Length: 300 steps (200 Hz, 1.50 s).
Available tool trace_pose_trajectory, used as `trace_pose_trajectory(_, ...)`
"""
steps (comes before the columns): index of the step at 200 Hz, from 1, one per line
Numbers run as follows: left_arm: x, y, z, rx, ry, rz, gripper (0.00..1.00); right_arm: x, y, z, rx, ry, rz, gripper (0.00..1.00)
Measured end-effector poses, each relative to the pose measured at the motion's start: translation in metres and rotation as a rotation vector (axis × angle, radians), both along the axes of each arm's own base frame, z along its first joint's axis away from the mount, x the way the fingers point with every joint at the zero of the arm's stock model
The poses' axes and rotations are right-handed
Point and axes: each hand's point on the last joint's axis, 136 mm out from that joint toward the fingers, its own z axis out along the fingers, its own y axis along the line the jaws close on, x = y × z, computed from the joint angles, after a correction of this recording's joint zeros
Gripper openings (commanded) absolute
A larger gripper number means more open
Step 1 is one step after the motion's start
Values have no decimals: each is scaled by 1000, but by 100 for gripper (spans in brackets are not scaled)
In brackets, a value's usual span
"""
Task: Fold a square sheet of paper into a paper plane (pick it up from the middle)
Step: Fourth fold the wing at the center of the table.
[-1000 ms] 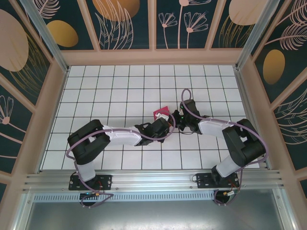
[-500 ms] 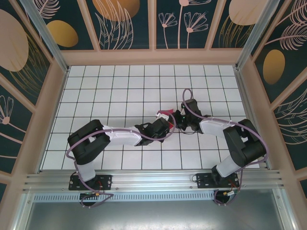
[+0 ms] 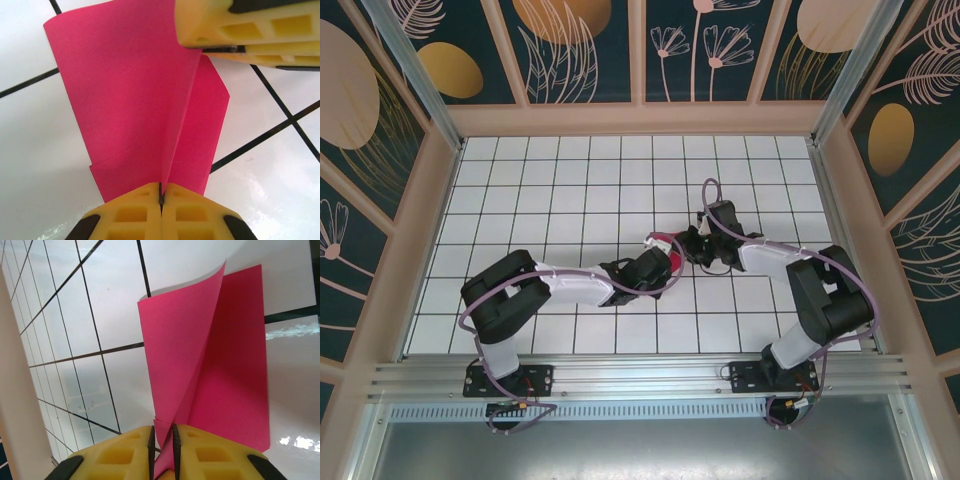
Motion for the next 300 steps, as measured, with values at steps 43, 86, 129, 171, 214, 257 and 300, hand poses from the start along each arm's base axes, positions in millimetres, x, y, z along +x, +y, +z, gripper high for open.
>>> trace_pose_trajectory(43, -5, 1, -8, -50, 32, -5, 0, -1, -1, 0, -14, -8, 20, 31)
trace_pose_trajectory(86, -1, 13, -10, -210, 121, 21, 0, -1, -3, 17, -15, -71, 36, 32)
trace_pose_trajectory(129, 3, 14, -4, -343, 182, 38, 0, -11, -8, 23, -20, -114, 58, 21)
trace_pose_trajectory(171, 5, 8, 6, -455, 233, 36, 0, -18, -9, 8, -42, -96, 87, 2)
trace_pose_trajectory(214, 9, 7, 13, -531, 255, 48, 0, -30, 3, -27, -83, -10, 148, 0)
trace_pose_trajectory(257, 7, 6, 11, -555, 277, 51, 0, -23, 14, -36, -91, 4, 178, 0)
trace_pose_trajectory(300, 8, 13, 3, -570, 294, 75, 0, -21, 14, -46, -124, -1, 204, 0)
